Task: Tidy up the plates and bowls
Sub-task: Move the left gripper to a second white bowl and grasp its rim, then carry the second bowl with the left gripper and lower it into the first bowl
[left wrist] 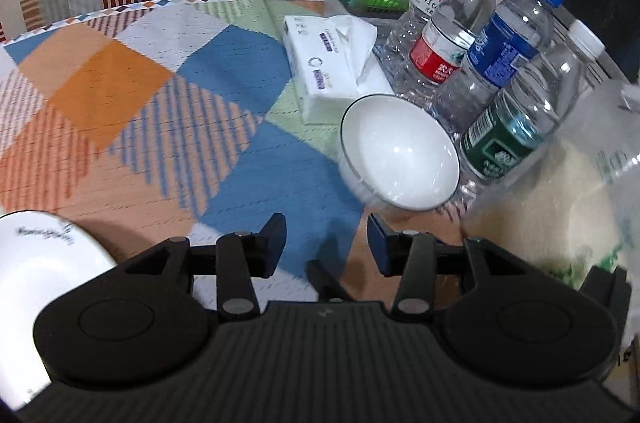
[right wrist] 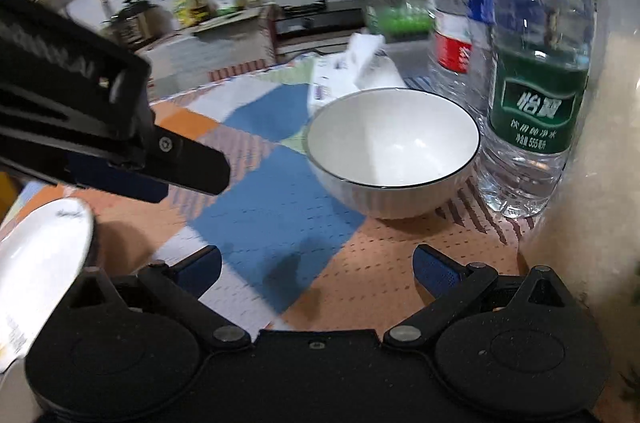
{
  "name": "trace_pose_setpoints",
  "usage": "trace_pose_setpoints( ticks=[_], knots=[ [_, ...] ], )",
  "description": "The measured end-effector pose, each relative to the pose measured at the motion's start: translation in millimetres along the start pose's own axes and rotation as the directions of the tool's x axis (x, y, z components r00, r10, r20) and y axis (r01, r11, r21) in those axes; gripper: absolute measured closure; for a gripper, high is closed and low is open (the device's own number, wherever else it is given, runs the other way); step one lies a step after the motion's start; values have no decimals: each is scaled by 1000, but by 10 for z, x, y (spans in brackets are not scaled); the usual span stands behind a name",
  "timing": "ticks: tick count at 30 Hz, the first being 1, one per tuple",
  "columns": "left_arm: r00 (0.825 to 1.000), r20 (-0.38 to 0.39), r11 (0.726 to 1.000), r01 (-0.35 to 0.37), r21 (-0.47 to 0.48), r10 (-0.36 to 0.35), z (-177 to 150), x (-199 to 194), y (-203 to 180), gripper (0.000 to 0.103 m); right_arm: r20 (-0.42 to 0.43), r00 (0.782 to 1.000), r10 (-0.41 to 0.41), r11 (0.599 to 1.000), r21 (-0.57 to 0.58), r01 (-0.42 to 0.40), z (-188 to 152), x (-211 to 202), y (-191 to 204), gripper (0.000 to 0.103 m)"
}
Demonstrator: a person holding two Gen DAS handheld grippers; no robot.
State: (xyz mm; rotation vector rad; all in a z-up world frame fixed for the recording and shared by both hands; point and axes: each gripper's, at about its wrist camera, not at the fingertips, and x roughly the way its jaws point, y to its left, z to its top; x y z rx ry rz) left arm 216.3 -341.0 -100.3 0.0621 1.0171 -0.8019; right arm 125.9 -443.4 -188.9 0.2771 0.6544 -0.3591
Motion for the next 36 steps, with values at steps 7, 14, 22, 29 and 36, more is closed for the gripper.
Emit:
trace_pose_setpoints(
  ticks=[7, 14, 22, 29, 36],
  knots=[
    [1000, 0, 997, 16, -76, -17, 212, 379, 34, 58, 48, 995, -86, 996, -22, 87, 19, 215, -52, 0],
    [1000, -22, 987, 12, -162, -16, 239, 726, 65, 69, 27, 994, -108, 993, -40, 109, 69, 343, -102, 1],
    [997, -50, 977, 45, -207, -57, 279, 817, 54, 91, 12, 995, -100, 993, -56, 101, 135, 434, -123, 1],
    [991, -128, 976, 4, -218, -33, 273, 708, 171, 96, 22, 997, -70, 996, -47, 71, 184, 497, -183, 1],
    [987, -153, 973, 8, -231, -45, 237, 427, 234, 95, 44, 999, -29, 983, -177, 37, 166, 341, -46, 0]
  ],
)
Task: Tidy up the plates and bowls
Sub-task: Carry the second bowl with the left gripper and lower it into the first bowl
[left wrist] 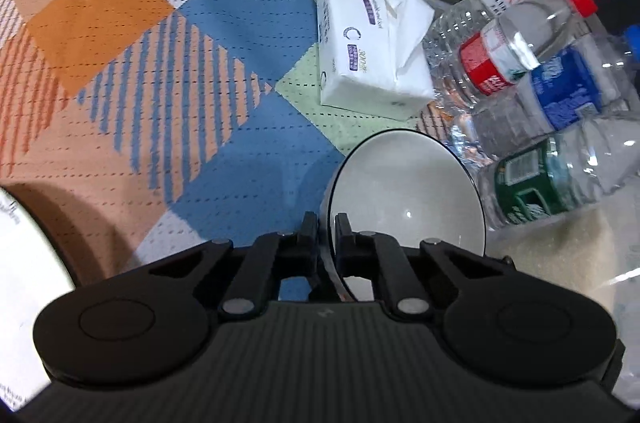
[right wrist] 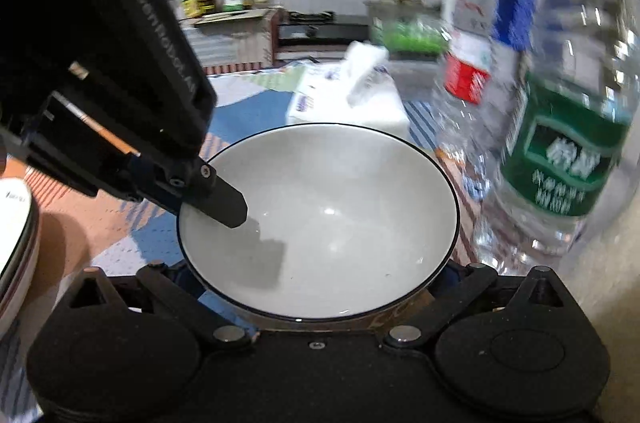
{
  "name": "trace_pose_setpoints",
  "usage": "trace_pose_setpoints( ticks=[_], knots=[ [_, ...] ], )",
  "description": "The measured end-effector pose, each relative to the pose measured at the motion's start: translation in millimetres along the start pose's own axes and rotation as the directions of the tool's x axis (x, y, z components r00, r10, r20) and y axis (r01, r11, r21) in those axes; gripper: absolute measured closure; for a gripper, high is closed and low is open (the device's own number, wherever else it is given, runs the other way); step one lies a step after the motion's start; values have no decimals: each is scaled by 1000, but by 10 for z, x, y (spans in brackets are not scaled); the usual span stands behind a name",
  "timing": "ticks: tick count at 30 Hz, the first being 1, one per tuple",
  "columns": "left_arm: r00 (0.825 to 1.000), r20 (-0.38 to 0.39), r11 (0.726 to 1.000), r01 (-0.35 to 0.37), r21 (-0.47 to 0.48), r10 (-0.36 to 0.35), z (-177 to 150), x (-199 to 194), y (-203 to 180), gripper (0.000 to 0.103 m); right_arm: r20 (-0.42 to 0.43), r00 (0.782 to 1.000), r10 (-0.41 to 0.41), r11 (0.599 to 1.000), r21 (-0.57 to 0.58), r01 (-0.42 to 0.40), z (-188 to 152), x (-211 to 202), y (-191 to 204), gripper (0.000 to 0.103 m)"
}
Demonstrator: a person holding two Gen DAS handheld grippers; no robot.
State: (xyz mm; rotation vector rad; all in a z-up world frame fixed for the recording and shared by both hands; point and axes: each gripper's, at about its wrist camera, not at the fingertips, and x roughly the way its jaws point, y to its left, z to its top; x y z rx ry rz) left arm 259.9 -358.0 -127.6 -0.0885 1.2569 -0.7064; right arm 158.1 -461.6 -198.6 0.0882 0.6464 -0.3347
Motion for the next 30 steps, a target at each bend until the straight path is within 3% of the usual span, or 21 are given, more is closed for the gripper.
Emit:
trace_pose_setpoints(
  ticks=[9, 17, 24, 30],
  knots=[
    [1000, 22, 994, -2, -113, 5, -388, -786, 132, 95, 76, 986, 146, 979, -152, -133, 57, -645, 233, 0],
    [992, 82, 994, -91, -69, 96, -771, -1494, 103, 95, 91, 959, 268, 932, -276, -234, 128, -1239, 539, 0],
    [984, 94, 988, -148, -42, 152, -1141, -1812, 185, 95, 12, 906, 424, 869, -286, -403, 104, -1563, 612, 0],
    [985, 39, 983, -163, -86, 167, -1429, -1884, 397, 95, -59, 879, 473, 807, -371, -459, -45, -1767, 811, 0]
  ],
)
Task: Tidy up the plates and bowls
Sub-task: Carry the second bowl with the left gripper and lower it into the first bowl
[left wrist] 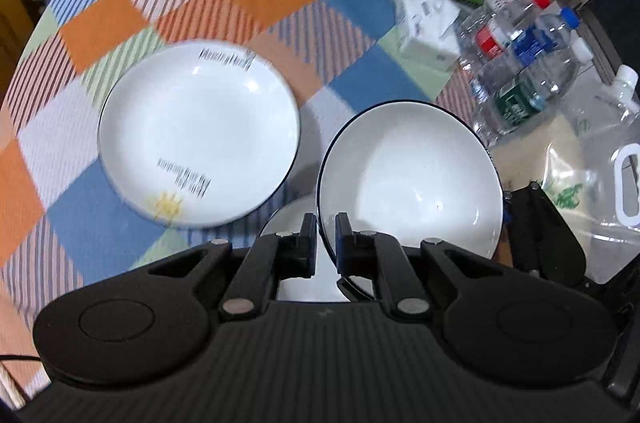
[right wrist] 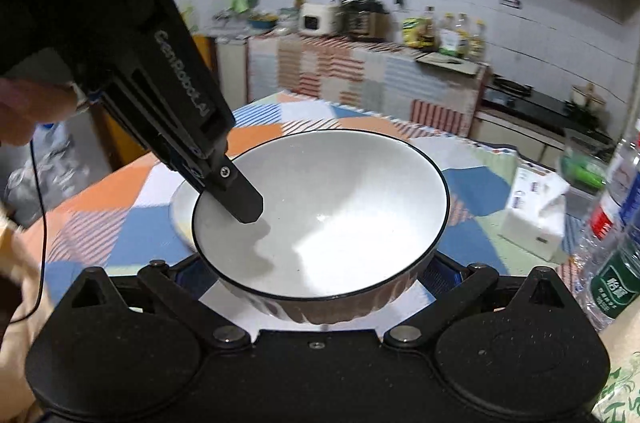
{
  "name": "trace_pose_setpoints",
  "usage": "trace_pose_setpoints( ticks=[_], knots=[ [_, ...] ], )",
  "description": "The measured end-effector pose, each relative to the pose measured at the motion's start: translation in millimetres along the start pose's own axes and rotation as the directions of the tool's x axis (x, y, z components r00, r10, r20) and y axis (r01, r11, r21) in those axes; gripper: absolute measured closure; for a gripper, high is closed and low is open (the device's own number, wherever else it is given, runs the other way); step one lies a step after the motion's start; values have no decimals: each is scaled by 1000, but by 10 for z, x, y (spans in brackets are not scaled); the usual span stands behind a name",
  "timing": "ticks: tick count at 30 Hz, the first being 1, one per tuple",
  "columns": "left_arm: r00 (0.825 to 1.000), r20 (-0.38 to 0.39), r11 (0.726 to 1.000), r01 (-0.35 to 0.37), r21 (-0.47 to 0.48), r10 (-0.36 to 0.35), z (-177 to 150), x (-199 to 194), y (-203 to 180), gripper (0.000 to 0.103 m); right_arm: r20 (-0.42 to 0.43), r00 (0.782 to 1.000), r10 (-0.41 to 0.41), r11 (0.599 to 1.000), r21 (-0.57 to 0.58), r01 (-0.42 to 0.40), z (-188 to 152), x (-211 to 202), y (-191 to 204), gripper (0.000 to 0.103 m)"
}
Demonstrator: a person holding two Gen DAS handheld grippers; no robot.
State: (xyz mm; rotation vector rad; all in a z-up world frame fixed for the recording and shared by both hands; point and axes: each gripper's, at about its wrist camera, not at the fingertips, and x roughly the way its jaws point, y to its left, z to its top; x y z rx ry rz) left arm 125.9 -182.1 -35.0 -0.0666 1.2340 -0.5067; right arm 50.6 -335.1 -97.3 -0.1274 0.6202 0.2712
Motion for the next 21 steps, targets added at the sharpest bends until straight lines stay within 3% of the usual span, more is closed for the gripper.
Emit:
trace_pose_setpoints(
  ticks=[6, 16, 21],
  knots=[
    [999, -37, 999, -34, -22, 33, -176, 63, 164, 95, -50, 997, 55, 997, -45, -58, -47, -36, 173, 0],
    [993, -118, 997, -25, -77, 15, -226, 276, 299, 95, -127, 992, 4, 992, -128, -21, -119, 36, 376, 0],
    [992, -117, 998, -53, -40, 48, -258, 323, 260, 95, -147, 989, 20, 993, -112, -37, -155, 71, 360, 0]
  ],
)
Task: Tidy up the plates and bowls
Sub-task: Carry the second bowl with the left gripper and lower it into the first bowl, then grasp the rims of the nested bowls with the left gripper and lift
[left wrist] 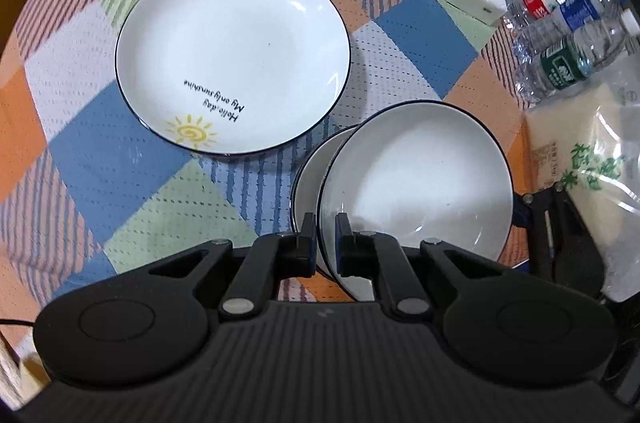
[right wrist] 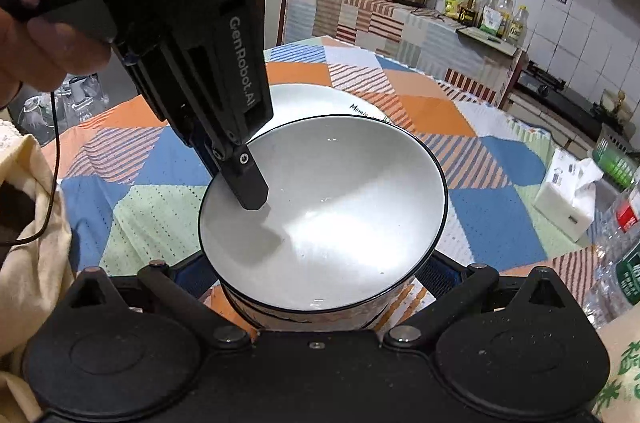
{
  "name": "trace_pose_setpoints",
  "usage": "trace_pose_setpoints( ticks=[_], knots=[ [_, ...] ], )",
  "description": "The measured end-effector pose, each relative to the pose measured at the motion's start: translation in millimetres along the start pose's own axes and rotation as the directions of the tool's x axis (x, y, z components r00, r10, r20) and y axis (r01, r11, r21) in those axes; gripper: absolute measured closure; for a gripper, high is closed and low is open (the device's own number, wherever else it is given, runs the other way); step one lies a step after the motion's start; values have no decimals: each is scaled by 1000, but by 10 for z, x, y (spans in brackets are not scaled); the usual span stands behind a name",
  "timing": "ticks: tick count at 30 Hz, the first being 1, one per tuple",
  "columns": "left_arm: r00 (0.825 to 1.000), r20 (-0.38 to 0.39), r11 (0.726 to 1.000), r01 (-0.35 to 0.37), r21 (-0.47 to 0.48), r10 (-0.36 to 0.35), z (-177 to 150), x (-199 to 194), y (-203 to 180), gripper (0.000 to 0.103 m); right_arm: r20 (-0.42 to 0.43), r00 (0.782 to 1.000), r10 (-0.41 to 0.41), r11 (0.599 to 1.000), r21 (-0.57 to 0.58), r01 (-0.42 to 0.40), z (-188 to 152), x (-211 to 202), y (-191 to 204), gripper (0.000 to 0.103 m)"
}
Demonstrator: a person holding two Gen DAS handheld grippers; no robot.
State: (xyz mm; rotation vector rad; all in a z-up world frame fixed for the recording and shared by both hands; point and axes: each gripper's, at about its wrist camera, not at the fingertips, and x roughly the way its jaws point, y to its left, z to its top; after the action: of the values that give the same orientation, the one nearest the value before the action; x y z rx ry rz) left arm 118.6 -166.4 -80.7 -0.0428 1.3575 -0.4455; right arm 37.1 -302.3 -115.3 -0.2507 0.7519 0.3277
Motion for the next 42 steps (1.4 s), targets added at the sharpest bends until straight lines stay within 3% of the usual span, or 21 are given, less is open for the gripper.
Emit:
trace_pose_setpoints(
  ticks=[15, 19, 22, 25, 29, 32, 38, 42],
  knots=[
    [996, -29, 997, -78, 25, 79, 67, 220, -10, 91, -52, 998, -47, 999, -27, 46, 51, 56, 141, 0],
    [997, -33, 997, -67, 29, 68, 55, 228, 6, 91, -58, 996, -60, 997, -45, 57, 47, 44, 177, 0],
    [999, 3, 999, -40, 17, 40, 43, 138, 50, 83, -73, 995, -68, 996, -63, 63, 40, 26, 203, 0],
    [998, 62, 1000, -8, 26, 6, 28, -13, 81, 75, -31, 995, -92, 990, -114, 88, 47, -97, 278, 0],
    [993, 120, 998, -21, 54, 14, -7, -94, 132, 63, 25, 998, -55, 990, -128, 58, 36, -315, 259, 0],
    [988, 155, 999, -29, 36, 23, -50, -85, 234, 61, 26, 999, -39, 995, -87, 41, -18, -383, 162, 0],
    [982, 182, 997, 64, -31, -57, -144, 9, 437, 52, -51, 995, 81, 995, 65, -78, -260, -202, -108, 0],
    [978, 181, 990, 121, -74, -106, -184, 93, 513, 50, -86, 991, 101, 994, 49, -97, -424, -5, -77, 0]
  ],
)
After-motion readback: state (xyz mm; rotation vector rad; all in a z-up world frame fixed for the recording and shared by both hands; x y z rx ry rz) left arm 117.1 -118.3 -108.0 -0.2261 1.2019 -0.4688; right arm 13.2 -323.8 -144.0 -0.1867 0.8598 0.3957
